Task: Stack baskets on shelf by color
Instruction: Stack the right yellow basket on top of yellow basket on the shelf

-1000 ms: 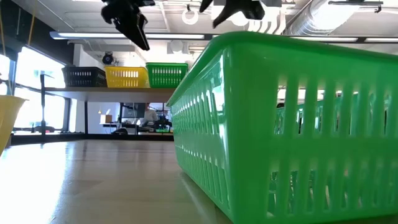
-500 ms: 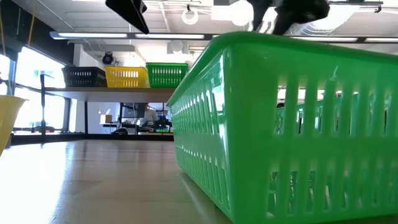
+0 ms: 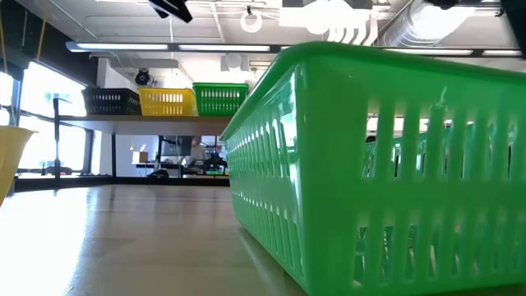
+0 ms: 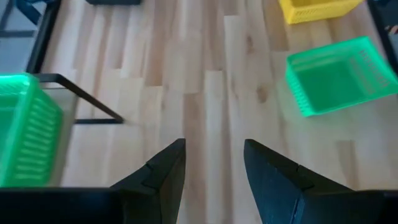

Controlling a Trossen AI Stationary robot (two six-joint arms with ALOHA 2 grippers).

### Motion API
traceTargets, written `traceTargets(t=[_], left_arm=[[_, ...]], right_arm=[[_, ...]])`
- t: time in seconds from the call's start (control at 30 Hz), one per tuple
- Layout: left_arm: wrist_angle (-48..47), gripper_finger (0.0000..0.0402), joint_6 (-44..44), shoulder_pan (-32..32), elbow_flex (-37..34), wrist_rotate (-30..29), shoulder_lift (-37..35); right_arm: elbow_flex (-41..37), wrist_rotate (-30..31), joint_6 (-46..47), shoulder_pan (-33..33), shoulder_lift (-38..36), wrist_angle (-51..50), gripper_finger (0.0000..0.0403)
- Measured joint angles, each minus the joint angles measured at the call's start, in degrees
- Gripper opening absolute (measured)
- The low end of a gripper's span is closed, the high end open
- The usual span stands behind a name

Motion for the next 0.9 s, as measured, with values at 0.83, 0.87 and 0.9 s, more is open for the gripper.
traceTargets(t=[0.83,0.87,0.9], left_arm=[[-0.13,0.0149,-14.20,-13.34,-0.02,-6.03,0.04],[-0.15,0.0149,-14.44,-13.49,-0.02,-6.05,0.04],[-0.17,0.0149,-14.55,-13.63,-0.02,-6.10,0.04]], right_arm=[[-11.26,0.19,24.95,17.78,-0.07,2.75,0.0161],[-12.30,0.10,24.93,17.82,-0.07,4.00,0.0161],[-13.37,0.04,24.94,17.82,-0.07,5.32,0.0161]])
